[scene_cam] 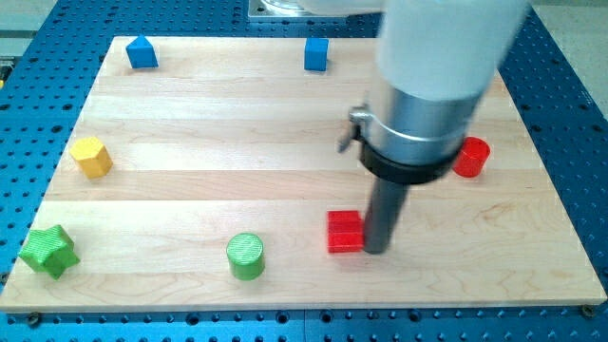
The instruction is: Push the green star left to the green circle
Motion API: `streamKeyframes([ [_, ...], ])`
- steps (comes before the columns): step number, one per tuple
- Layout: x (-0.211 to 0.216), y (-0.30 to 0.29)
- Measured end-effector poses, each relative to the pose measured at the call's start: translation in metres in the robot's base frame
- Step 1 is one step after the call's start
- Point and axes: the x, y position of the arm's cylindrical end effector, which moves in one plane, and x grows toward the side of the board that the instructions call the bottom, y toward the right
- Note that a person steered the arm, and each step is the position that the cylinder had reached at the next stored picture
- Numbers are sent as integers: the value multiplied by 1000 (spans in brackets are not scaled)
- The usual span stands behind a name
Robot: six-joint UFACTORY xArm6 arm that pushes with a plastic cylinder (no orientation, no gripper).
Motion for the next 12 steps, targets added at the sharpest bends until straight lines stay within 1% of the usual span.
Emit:
streamKeyframes([
  [1, -10, -8],
  [2, 3, -48],
  [3, -26, -42],
  [4, -66, -119],
  [6, -51, -235],
  [7, -51, -310],
  [8, -20, -371],
  [9, -10, -371],
  [10, 22, -334],
  [11, 39, -330],
  [12, 37, -330],
])
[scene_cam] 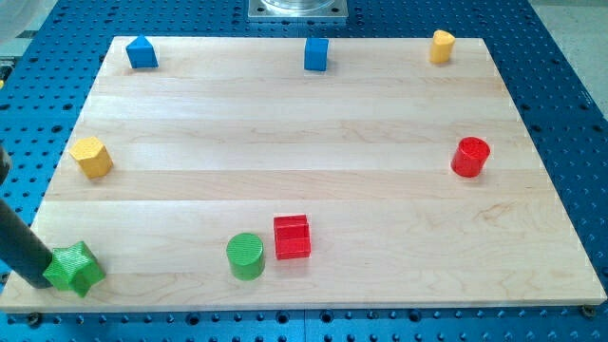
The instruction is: Push the green star left to the green circle
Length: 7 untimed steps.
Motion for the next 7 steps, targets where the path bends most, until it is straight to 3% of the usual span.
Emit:
streamKeyframes([
  [2, -9, 7],
  [3, -9, 47],
  [4, 10, 5],
  [5, 22, 20],
  [6, 22, 111],
  [7, 10, 167],
])
